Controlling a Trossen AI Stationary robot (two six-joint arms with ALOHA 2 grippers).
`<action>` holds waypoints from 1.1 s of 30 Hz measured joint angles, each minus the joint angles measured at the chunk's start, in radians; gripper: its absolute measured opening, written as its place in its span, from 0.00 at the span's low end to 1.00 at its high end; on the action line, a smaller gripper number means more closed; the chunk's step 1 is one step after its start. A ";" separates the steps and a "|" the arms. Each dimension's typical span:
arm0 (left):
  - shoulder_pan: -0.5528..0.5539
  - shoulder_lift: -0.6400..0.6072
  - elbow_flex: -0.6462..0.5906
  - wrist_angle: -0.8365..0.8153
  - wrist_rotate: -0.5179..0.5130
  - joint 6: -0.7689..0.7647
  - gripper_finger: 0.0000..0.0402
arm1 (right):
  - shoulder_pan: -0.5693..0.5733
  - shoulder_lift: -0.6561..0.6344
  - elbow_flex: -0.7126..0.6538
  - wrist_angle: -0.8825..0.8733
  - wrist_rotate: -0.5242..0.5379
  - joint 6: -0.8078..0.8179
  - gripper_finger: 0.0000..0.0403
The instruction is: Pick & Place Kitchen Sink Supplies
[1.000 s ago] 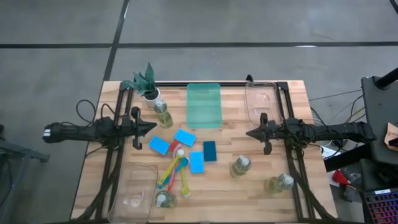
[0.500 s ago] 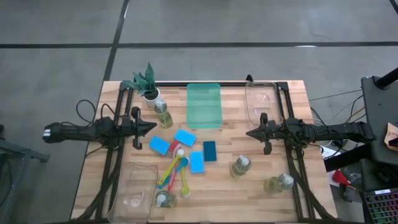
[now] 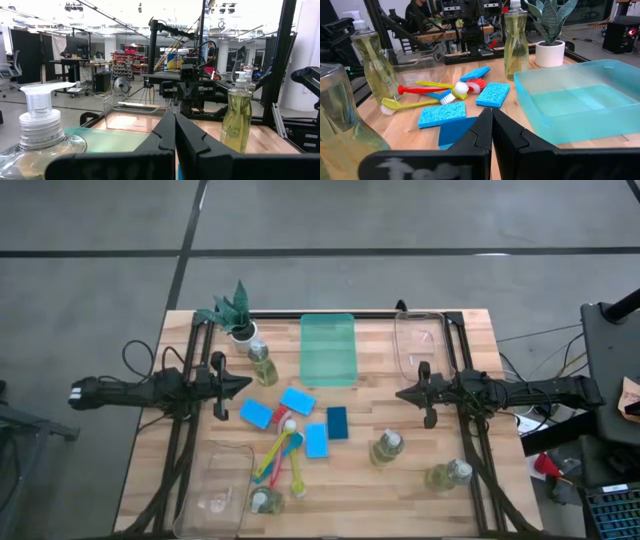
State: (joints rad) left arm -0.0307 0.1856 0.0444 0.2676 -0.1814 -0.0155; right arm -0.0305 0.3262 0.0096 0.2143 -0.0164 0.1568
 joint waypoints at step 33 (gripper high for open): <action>0.000 0.000 0.000 0.000 0.000 0.000 0.01 | 0.029 0.058 0.153 0.436 -0.110 0.430 0.02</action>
State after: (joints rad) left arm -0.0304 0.1860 0.0444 0.2672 -0.1813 -0.0154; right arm -0.0016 0.3841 0.1626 0.6500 -0.1268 0.5866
